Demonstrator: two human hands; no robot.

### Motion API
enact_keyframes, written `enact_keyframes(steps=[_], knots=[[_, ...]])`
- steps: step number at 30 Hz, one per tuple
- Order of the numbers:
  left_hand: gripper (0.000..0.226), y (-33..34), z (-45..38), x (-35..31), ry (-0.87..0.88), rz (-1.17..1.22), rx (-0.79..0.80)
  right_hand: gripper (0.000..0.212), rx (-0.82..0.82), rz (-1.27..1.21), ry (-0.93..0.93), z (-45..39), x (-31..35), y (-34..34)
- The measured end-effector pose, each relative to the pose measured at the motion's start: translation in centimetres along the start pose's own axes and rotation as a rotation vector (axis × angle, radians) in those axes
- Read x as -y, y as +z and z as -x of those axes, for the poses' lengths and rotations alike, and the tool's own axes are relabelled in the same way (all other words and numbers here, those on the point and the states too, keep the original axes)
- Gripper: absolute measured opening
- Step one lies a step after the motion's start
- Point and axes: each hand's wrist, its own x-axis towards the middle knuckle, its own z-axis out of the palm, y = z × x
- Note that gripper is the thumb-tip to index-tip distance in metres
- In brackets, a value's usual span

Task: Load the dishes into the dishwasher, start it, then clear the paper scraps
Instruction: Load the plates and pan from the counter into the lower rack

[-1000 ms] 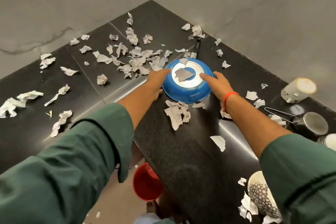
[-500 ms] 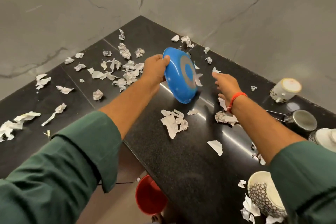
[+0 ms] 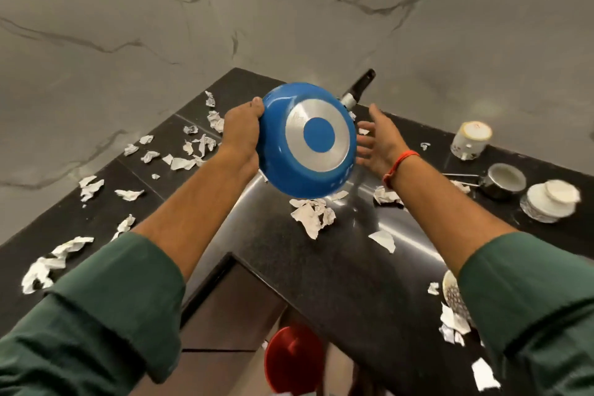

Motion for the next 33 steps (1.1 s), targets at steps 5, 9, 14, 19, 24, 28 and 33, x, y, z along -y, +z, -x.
enact_keyframes(steps=[5,9,14,19,24,28,33], knots=[[0.031,-1.1,1.8,1.9,-0.080,-0.039,0.146,0.047,-0.073,-0.203,-0.009,5.2,-1.8,-0.3],[0.037,-1.3,3.8,4.0,-0.140,-0.072,0.213,0.039,-0.116,-0.246,-0.033,9.5,-3.6,-1.4],[0.039,-2.6,6.5,7.0,-0.112,-0.192,0.417,0.033,-0.282,-0.318,-0.111,15.0,-7.3,-1.9],[0.035,-0.9,9.8,8.5,-0.155,-0.261,0.594,0.025,-0.444,-0.374,-0.148,21.1,-10.7,-4.2],[0.023,2.4,15.0,9.6,-0.127,-0.307,0.889,0.025,-0.615,-0.429,-0.201,28.7,-13.5,-8.0],[0.024,5.0,19.4,10.2,-0.093,-0.357,1.087,0.020,-0.747,-0.476,-0.223,34.6,-16.6,-10.9],[0.022,7.4,25.7,10.8,-0.086,-0.438,1.308,0.020,-0.870,-0.531,-0.183,42.2,-21.6,-14.7]])
